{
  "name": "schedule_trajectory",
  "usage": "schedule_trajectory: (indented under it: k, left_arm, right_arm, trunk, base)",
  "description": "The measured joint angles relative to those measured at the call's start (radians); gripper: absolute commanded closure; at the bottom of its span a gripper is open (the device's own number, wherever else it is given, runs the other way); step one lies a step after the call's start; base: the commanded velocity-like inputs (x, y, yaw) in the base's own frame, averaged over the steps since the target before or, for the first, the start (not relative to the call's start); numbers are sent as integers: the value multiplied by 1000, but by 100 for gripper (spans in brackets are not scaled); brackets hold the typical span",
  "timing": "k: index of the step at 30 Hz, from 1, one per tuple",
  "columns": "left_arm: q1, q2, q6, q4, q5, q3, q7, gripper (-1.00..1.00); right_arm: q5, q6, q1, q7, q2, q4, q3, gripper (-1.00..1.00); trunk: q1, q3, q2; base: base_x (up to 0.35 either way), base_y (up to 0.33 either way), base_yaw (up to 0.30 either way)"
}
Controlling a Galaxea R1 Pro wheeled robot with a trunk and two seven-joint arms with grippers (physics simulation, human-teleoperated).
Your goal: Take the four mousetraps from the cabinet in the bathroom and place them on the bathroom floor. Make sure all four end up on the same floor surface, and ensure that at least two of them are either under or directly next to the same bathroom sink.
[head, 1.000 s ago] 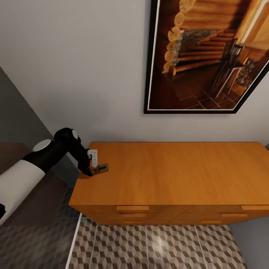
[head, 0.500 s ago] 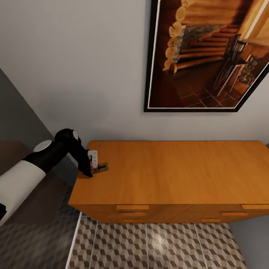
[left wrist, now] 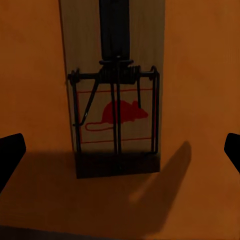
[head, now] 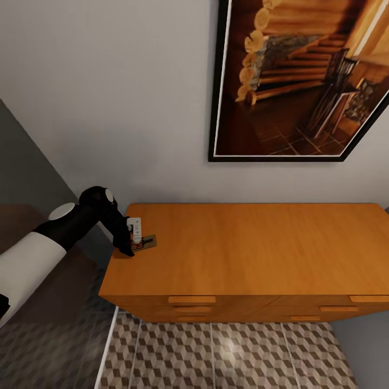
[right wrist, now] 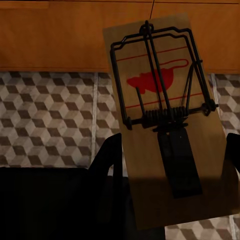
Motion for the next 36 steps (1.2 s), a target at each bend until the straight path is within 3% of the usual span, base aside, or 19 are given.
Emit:
schedule_trajectory:
  k: [14,36]
  left_arm:
    - [2,0,0,0,0,0,1,-100]
    - [-8,-5,1,1,1,-1,-3,-100]
  right_arm:
    - [0,0,0,0,0,0,0,100]
    - [0,1,0,0,0,0,0,100]
  trunk:
    - [0,-1,0]
    - [-1,-26,-1]
  base:
    - [0,0,0]
    - [0,0,0]
